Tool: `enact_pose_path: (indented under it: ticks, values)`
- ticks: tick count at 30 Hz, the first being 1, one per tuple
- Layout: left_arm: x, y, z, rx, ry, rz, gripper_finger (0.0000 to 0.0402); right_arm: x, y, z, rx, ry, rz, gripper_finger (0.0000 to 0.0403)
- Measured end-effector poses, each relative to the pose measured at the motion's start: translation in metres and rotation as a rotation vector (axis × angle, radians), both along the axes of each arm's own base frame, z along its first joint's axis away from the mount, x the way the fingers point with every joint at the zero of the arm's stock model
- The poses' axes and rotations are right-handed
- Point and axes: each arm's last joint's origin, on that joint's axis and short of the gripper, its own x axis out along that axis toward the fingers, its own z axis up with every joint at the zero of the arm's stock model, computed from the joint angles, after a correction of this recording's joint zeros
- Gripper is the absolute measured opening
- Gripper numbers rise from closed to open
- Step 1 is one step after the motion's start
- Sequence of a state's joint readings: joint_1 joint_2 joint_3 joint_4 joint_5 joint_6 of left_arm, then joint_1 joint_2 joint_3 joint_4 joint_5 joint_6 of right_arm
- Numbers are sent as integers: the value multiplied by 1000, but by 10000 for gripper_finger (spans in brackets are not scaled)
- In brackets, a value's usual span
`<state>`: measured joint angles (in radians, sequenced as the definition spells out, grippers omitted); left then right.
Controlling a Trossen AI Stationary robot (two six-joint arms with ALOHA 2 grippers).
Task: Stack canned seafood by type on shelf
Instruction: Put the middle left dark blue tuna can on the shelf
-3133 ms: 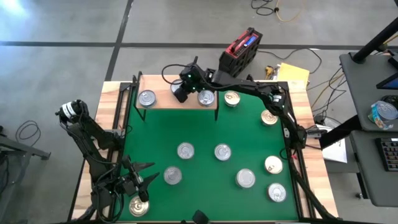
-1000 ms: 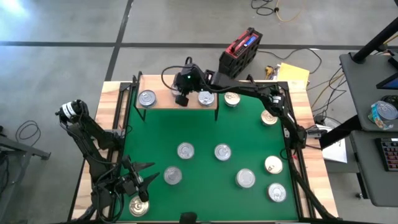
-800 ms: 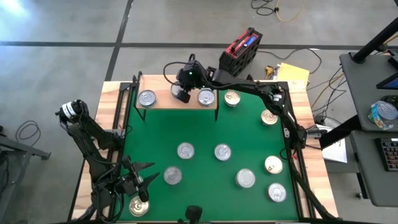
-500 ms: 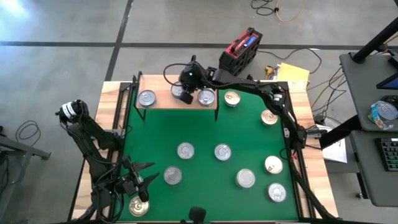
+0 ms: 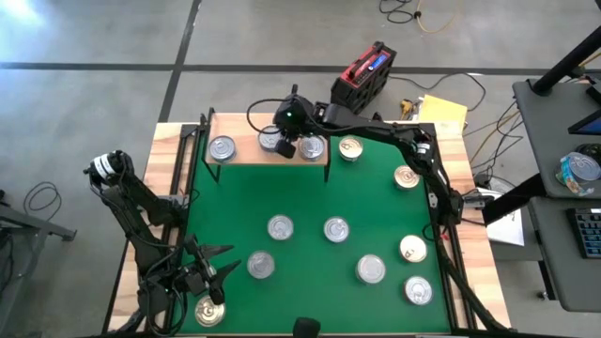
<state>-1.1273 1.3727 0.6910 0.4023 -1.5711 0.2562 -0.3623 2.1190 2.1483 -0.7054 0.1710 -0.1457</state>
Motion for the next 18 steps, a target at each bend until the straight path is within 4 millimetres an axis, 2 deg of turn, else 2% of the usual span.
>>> enact_pose_path:
  ticks: [18]
  values:
    - [0, 0, 0, -1, 0, 0, 187, -1, 13, -1, 33, 34, -15, 9]
